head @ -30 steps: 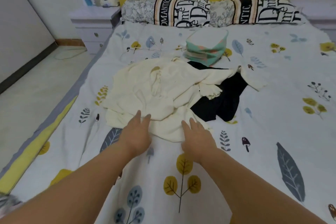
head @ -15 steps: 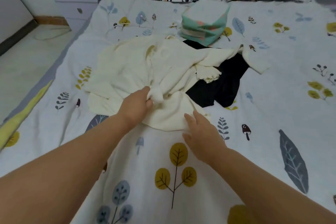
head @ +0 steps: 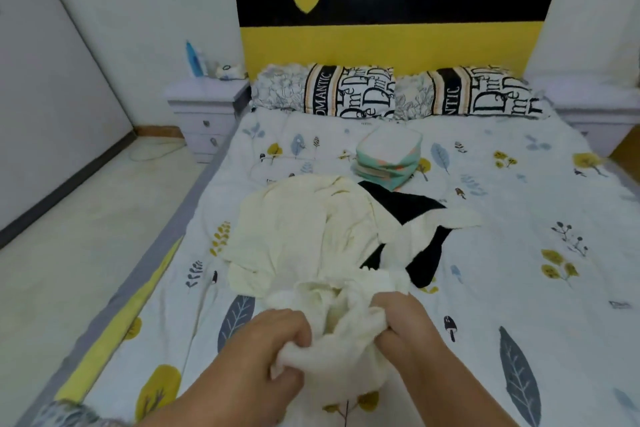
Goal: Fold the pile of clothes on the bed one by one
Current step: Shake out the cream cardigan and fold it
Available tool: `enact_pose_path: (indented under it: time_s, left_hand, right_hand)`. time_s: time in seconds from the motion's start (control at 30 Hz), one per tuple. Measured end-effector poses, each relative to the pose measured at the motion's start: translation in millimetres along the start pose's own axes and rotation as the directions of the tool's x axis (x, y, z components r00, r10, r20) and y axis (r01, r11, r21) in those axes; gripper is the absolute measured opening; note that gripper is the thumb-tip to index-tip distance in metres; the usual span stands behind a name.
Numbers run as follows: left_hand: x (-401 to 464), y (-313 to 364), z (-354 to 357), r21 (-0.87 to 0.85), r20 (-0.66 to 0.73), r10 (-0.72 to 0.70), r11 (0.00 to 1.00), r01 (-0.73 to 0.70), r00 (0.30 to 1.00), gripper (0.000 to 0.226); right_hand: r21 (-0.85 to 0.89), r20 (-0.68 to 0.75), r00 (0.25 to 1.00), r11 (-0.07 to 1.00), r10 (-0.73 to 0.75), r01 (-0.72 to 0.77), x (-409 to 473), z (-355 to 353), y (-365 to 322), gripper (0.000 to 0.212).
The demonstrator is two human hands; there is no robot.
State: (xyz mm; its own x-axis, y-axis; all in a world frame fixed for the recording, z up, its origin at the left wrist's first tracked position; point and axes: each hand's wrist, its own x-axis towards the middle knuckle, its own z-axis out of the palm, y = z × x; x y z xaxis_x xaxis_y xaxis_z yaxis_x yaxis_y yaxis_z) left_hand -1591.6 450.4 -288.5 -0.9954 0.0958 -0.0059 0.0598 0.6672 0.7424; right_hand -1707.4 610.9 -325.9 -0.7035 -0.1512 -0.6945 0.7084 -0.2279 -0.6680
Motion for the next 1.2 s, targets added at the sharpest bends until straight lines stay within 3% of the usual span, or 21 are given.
enact_pose_path:
  time_s: [0.1,0.13,0.17,0.2,0.23,0.27,0.3,0.33,0.37,0.4,0.43,0.47,0.5,0.53,0.67,0.8,0.93,1.0,1.07,1.13,1.2]
  left_hand:
    - [-18.9,22.0,-24.4,-0.207,0.184,-0.198,0.950,0.235,0.963,0.023]
    - [-23.2,29.2,-29.4,-0.256,0.213,-0.281,0.908,0.331,0.936,0.028]
    - [-26.1,35.6,-33.3,-0.279,0.220,-0.370,0.863,0.421,0.903,0.034]
    - [-28.3,43.3,-37.6,-0.276,0.204,-0.442,0.830,0.485,0.873,0.036]
    - [-29.6,49.7,-39.9,-0.237,0.158,-0.486,0.826,0.511,0.859,0.027]
    - [-32.1,60.4,-42.7,-0.180,0.125,-0.523,0.824,0.537,0.843,0.021]
    - [-34.3,72.5,-45.7,-0.142,0.083,-0.520,0.838,0.526,0.850,0.039]
    - [-35.3,82.3,-46.3,-0.133,0.033,-0.471,0.872,0.471,0.882,0.059]
    - [-36.1,95.0,-45.0,-0.164,0.016,-0.392,0.907,0.389,0.920,0.064]
    - [-36.5,109.8,-45.5,-0.192,0.020,-0.306,0.933,0.304,0.952,0.054]
    - [-37.3,125.5,-46.9,-0.216,0.014,-0.238,0.948,0.235,0.971,0.037]
    - [-37.4,138.8,-49.1,-0.237,-0.022,-0.198,0.953,0.187,0.980,0.026]
    - [-38.0,149.2,-53.9,-0.281,-0.067,-0.185,0.946,0.160,0.980,0.025]
    - [-40.9,158.9,-60.9,-0.352,-0.106,-0.203,0.923,0.154,0.973,0.026]
    - [-52.1,196.9,-97.2,-0.631,-0.188,-0.303,0.766,0.122,0.934,0.026]
    - [-60.7,246.9,-120.4,-0.797,-0.077,-0.180,0.603,0.048,0.981,0.022]
    - [-67.7,297.1,-125.5,-0.805,0.044,-0.114,0.584,0.103,0.993,0.018]
    - [-71.4,313.6,-125.9,-0.763,0.065,-0.115,0.634,0.124,0.991,0.019]
    - [-75.3,327.9,-129.6,-0.710,0.079,-0.105,0.692,0.130,0.991,0.022]
    - [-79.2,339.9,-137.3,-0.694,0.070,-0.070,0.713,0.099,0.995,0.022]
    - [-85.4,348.2,-146.7,-0.701,0.045,-0.037,0.711,0.058,0.998,0.021]
  right_hand:
    - [0.007,0.090,0.996,1.000,0.021,-0.021,-47.6,-16.0,-22.4,0.034]
    - [0.041,0.052,0.998,0.999,-0.026,0.023,-65.8,-11.2,-29.2,0.032]
    - [0.055,-0.047,0.978,0.977,-0.203,0.206,-81.7,-5.5,-32.0,0.030]
    - [-0.158,-0.298,0.803,0.856,-0.516,0.492,-89.2,-2.2,-30.9,0.029]
    - [-0.241,-0.484,0.548,0.706,-0.682,0.666,-96.0,3.0,-39.2,0.033]
    - [-0.471,-0.456,0.197,0.422,-0.868,0.774,-110.4,11.7,-40.5,0.033]
    - [-0.575,-0.368,-0.028,0.204,-0.929,0.792,-121.7,24.6,-39.1,0.031]
    - [-0.603,-0.294,-0.107,0.097,-0.950,0.792,-141.1,30.4,-44.0,0.031]
    - [-0.607,-0.245,-0.064,0.101,-0.967,0.788,-168.4,25.9,-50.9,0.031]
    - [-0.564,-0.169,0.117,0.194,-0.979,0.803,-201.2,18.3,-59.1,0.031]
    - [-0.389,-0.066,0.337,0.335,-0.939,0.858,-224.9,13.6,-68.5,0.028]
    - [-0.143,0.023,0.637,0.628,-0.770,0.765,-249.1,16.5,-81.6,0.024]
    - [-0.002,0.223,0.839,0.861,-0.496,0.509,-273.8,10.3,-91.8,0.028]
    - [-0.001,0.337,0.870,0.924,-0.359,0.382,-289.9,-2.8,-99.9,0.035]
    - [-0.178,0.266,0.895,0.895,-0.357,0.410,-326.9,-28.0,-105.1,0.034]
    - [-0.413,0.184,0.940,0.845,-0.288,0.339,-344.4,-44.1,-79.6,0.037]
    - [-0.497,0.118,0.912,0.771,-0.393,0.397,-367.8,-38.9,-67.2,0.074]
    - [-0.468,0.130,0.773,0.649,-0.620,0.600,-390.5,-31.2,-67.5,0.086]
    - [-0.500,0.294,0.520,0.335,-0.802,0.799,-413.7,-22.5,-70.6,0.082]
    - [-0.594,0.476,0.363,0.011,-0.801,0.804,-425.2,-16.4,-76.5,0.078]
    - [-0.651,0.539,0.281,-0.181,-0.794,0.737,-431.0,-10.0,-86.9,0.069]
